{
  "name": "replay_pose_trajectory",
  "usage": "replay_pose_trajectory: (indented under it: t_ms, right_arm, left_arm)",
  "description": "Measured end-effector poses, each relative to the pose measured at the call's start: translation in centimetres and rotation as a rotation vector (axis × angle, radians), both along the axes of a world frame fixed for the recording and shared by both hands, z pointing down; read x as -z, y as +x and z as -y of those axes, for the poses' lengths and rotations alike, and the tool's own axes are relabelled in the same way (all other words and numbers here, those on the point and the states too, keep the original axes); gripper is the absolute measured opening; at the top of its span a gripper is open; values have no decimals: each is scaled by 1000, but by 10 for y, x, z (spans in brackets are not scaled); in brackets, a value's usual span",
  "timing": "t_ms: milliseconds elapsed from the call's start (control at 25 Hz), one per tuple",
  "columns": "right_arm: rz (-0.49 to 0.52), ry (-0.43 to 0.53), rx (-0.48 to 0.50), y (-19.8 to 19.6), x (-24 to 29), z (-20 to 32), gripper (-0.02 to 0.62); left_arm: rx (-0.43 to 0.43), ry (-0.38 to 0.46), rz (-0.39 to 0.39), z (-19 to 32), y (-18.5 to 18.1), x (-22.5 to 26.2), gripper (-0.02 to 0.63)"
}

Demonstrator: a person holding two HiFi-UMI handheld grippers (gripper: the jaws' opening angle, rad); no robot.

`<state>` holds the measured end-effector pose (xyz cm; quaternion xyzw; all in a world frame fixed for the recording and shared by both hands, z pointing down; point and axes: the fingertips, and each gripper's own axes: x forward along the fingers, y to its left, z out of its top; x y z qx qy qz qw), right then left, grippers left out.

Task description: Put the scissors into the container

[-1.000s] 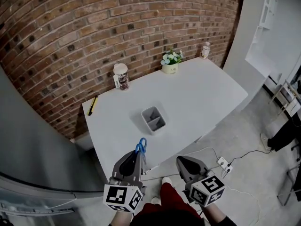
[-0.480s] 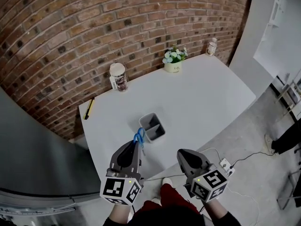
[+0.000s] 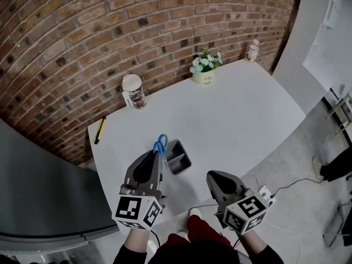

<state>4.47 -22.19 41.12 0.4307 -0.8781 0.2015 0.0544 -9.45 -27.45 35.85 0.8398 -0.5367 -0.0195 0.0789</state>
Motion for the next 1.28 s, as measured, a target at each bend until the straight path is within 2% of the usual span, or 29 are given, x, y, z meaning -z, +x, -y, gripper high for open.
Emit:
replay_pose_trajectory:
  t_ms: [600,760,1280]
  right_arm:
    - [-23,-77,-13,14,-41,40,9]
    - [-25,-105,-10,14,-50,45,8]
    - [-39,-145,1,8,-64,52,8]
  left_arm:
    - [0,-59,39,66,17,-44,25]
    - [5,-99,58,75,17,-58,25]
    - [3,-178,51,79,15,-89,25]
